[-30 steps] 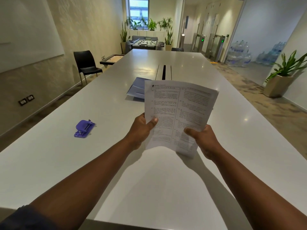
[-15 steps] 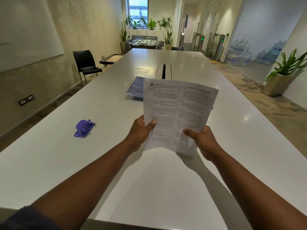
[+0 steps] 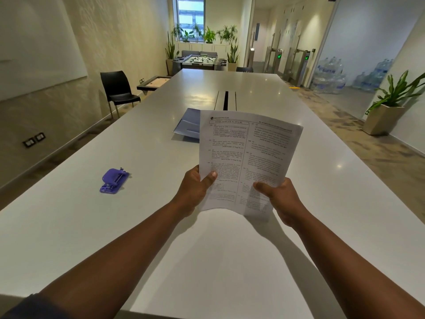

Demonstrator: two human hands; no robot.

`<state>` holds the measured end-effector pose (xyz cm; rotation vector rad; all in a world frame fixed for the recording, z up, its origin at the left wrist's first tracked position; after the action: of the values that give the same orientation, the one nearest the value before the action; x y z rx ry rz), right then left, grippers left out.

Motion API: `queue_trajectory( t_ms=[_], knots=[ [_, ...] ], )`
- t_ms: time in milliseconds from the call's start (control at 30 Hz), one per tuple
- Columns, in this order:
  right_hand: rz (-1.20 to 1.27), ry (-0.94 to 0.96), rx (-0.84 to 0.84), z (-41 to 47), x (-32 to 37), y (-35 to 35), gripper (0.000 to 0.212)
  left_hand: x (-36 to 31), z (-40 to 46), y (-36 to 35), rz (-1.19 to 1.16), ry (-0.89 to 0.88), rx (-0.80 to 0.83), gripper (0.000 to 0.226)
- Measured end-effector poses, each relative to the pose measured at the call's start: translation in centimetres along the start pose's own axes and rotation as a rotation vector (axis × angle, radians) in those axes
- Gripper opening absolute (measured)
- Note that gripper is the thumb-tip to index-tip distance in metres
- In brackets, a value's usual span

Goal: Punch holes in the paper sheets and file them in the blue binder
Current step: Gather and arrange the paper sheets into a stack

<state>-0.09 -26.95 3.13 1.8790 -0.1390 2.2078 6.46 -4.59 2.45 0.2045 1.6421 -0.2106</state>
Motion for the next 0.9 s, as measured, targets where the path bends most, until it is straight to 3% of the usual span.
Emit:
queue_trajectory(
  t_ms=[533, 667, 900],
  knots=[
    [-0.004, -0.013, 0.008, 0.6, -1.4, -0.3, 0.033, 1.1, 0.3, 0.0, -0.002, 0.024, -0.015, 0.031],
    [-0.023, 0.001, 0.023, 0.8, -1.0, -0.2, 0.022, 0.9, 0.5, 0.4, 0.023, 0.028, -0.022, 0.026],
    [-0.037, 0.039, 0.042, 1.1, -0.2, -0.6, 0.028, 0.5, 1.5, 1.4, 0.131, 0.188, -0.051, 0.024]
  ],
)
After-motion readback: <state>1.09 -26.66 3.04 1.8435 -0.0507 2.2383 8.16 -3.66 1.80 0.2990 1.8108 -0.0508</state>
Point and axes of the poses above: each hand's wrist, its own z-axis towards the middle knuckle, its own y-axis out of the back of the hand, x = y × z, the point moved 6 cm from there along z, towards the middle knuckle, and after that the axes turned 10 degrees about y, right-handed, at the moved point
